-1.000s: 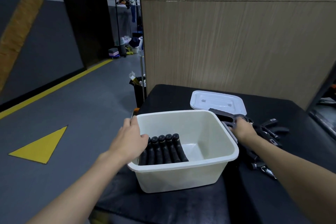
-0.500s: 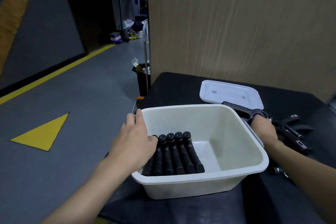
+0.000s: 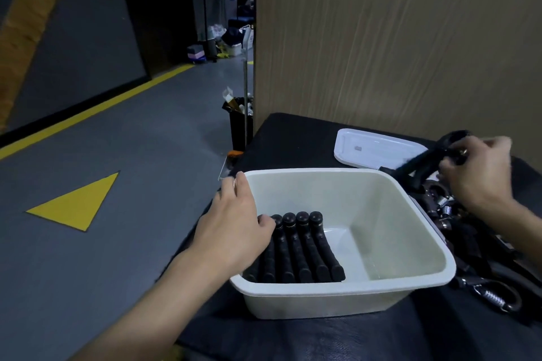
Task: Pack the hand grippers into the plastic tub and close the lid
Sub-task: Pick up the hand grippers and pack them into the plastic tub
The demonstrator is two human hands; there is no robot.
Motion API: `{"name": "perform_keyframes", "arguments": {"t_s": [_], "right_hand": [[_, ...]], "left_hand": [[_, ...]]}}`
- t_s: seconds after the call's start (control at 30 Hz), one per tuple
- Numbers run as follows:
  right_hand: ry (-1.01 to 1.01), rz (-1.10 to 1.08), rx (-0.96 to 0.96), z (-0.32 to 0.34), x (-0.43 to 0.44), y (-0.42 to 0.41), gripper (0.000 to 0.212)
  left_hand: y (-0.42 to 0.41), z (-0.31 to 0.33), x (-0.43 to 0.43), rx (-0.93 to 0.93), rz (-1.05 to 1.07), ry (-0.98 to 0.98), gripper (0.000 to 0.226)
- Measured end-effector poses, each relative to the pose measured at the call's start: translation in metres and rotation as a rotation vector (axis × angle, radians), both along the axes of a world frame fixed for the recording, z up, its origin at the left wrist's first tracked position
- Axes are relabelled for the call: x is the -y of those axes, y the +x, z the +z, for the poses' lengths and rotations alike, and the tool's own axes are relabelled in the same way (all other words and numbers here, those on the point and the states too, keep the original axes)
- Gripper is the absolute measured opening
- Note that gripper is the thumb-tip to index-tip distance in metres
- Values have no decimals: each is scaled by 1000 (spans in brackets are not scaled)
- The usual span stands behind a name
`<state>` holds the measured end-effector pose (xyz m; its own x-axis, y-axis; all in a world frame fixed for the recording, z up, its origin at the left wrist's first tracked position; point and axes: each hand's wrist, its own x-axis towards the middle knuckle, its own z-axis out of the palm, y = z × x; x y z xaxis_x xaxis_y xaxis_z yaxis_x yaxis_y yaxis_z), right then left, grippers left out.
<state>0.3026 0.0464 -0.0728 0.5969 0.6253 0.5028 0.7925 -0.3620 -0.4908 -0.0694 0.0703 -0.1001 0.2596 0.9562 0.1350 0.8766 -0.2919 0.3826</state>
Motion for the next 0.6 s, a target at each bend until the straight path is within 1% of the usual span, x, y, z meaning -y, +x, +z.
{"name": "perform_keyframes", "arguments": {"t_s": [0.07,0.13,0.23,0.3,0.37,0.43,0.5,0.6], "right_hand": [[47,-10,42,19,3,2,16],[77,-29,33,36,8,0,17],[121,22,39,56,14,-10,16],[170,122,31,63,16,-18,18],[244,272,-43,67,16,-28,29],[304,410,-115,71,17,-42,29],[309,522,-147,74,18,-59,26],[243,650,-68,75,21,-82,26]], "left_hand": [[-1,2,2,13,-35,-20,82],[-3,4,2,27,-73,-52,84],[-6,5,1,34,-107,-75,82],[-6,5,1,36,-118,-80,79],[-7,4,0,35,-121,-79,76],[-7,2,-2,35,-121,-74,75],[-7,1,-2,37,-118,-72,75],[-6,0,-3,26,-110,-57,75]]}}
